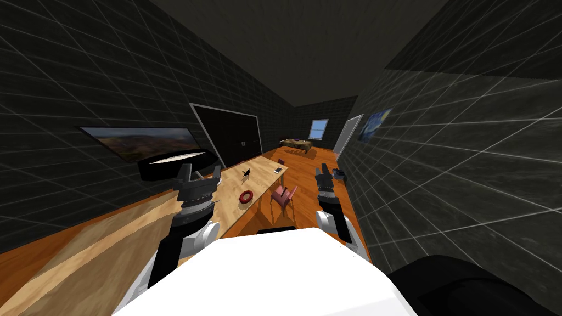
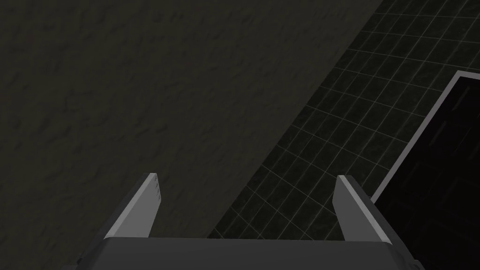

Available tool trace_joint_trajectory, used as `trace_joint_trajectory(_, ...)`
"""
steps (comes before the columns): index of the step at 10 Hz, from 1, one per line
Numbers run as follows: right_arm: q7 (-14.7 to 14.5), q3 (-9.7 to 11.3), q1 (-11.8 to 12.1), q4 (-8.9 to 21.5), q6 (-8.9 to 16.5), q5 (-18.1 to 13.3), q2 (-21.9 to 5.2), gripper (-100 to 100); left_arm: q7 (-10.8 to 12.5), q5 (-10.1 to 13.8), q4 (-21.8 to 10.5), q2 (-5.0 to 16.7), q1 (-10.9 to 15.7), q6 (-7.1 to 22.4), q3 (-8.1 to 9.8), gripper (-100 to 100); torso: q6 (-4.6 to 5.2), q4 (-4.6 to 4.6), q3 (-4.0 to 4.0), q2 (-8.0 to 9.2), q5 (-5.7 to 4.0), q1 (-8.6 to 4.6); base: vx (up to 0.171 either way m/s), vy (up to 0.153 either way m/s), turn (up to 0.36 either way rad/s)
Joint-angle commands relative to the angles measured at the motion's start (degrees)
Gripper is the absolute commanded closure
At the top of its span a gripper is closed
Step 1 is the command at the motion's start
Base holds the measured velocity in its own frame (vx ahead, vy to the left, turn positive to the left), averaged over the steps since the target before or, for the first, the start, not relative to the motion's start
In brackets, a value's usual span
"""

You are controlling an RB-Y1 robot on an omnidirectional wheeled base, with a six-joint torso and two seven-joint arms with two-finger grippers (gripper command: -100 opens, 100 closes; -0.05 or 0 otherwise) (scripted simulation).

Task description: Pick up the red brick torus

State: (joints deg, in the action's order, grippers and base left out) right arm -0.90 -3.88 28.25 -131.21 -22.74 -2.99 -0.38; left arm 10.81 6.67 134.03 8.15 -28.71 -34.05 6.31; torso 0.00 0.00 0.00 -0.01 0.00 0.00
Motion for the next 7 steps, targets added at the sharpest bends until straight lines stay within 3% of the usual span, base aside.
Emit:
trace_joint_trajectory(1,0.00,0.00,0.00,0.00,0.00,0.00,0.00,0,0.31,0.00,-0.57,-0.03,0.54,2.14,0.07,-100,0.00,0.00,0.00,0.00,0.00,0.00,-0.023,-0.006,0.007)
trace_joint_trajectory(7,0.00,0.00,-0.01,0.00,0.00,0.00,0.00,0,1.95,-0.36,-3.54,-0.61,3.09,13.04,0.73,-100,0.00,0.07,0.18,0.31,-0.02,-0.10,-0.078,-0.024,0.016)
